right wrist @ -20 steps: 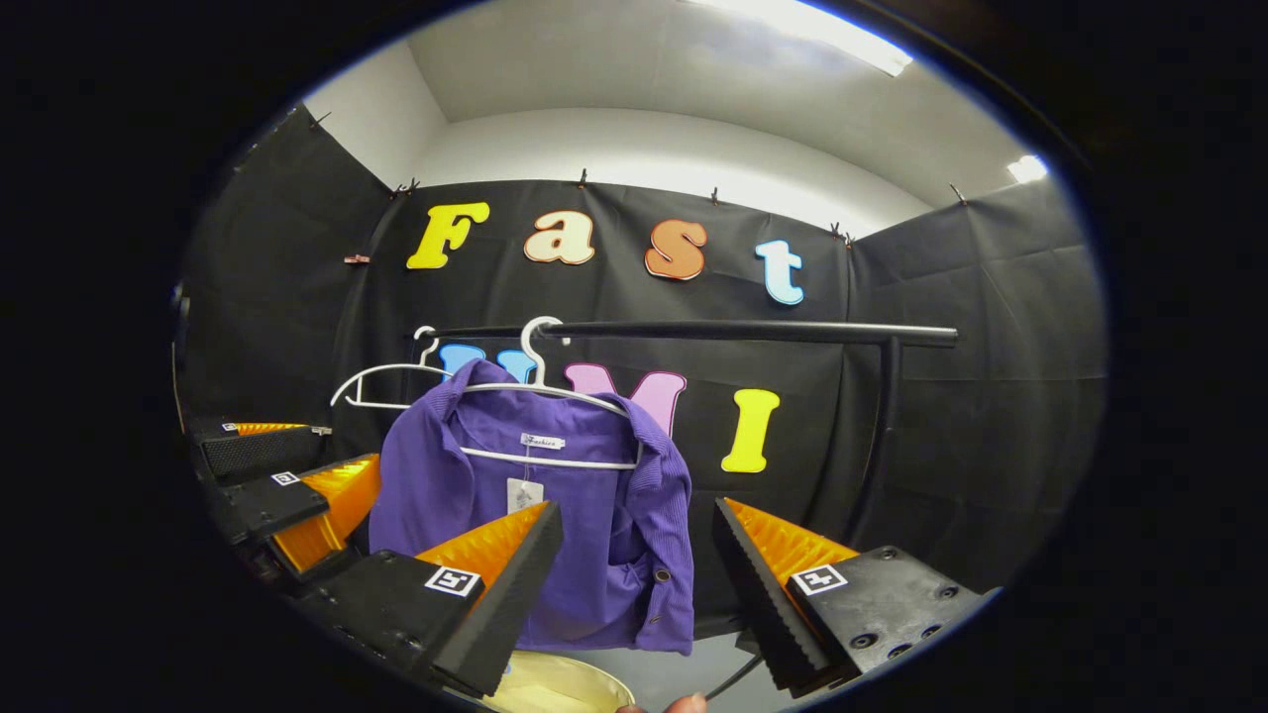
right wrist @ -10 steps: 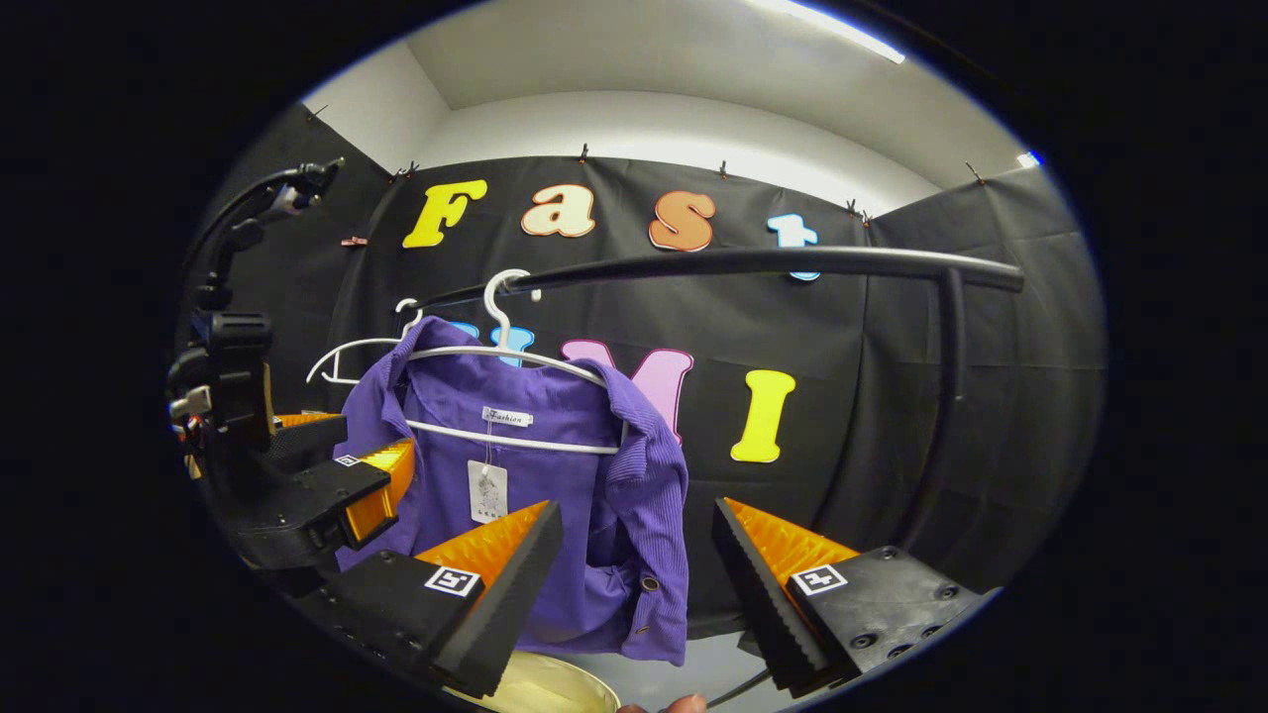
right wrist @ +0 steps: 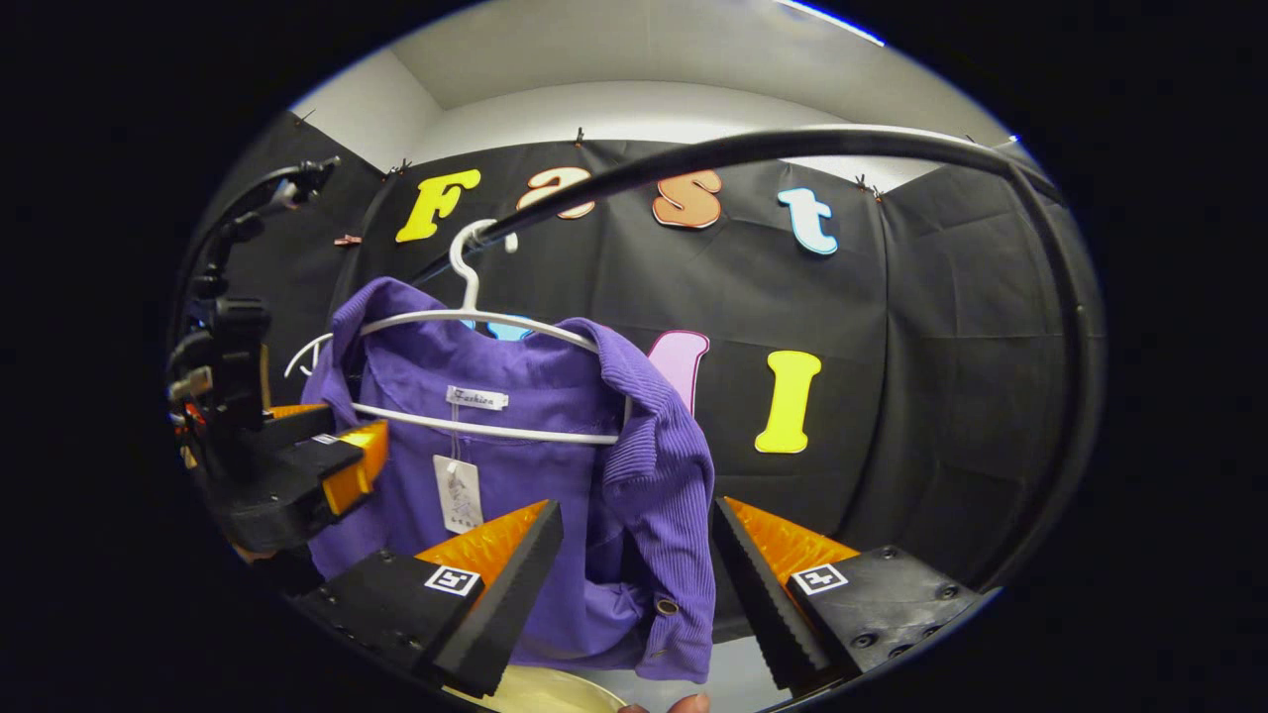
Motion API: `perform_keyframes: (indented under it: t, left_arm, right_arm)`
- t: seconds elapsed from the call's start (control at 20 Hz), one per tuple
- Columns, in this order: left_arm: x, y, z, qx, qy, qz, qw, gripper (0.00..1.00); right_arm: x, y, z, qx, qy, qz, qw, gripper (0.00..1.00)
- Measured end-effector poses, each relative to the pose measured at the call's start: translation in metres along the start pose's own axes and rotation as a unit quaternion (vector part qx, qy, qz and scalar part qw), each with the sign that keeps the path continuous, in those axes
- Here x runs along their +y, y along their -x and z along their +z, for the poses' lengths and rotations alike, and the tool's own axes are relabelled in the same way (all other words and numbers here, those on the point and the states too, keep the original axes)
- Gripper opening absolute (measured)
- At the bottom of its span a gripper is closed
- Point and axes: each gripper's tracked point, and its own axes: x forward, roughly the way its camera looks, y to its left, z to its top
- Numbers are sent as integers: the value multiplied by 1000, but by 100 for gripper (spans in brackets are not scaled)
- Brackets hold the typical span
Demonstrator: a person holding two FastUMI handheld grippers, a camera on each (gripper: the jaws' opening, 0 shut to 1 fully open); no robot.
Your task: Grasp the clothes on the hanger with both hands and then place them into the laundry hamper below.
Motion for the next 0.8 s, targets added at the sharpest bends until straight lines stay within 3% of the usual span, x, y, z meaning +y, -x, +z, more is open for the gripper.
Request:
perform_keyframes:
  t: [0.25,0.4,0.5,0.55,0.6,0.75,0.8]
  left_arm:
    - [10,1,-5,25,0,3,1000,14]
    - [6,2,-4,34,22,-21,999,6]
    - [10,2,-6,40,16,-21,999,6]
    - [11,2,-7,42,7,-20,999,6]
    - [11,2,-8,41,-1,-20,999,6]
    - [9,2,-7,37,-11,-23,999,6]
    - [9,2,-7,36,-11,-24,999,6]
  right_arm:
    - [-5,-46,-8,-15,-20,-21,999,98]
    - [2,-67,-14,-15,-41,-16,999,98]
    - [4,-77,-14,-20,-49,-12,999,99]
    - [5,-82,-12,-21,-54,-6,998,83]
    - [6,-86,-12,-19,-61,1,998,77]
    - [-1,-90,-16,-13,-92,13,996,35]
    - [0,-88,-16,-9,-113,32,993,22]
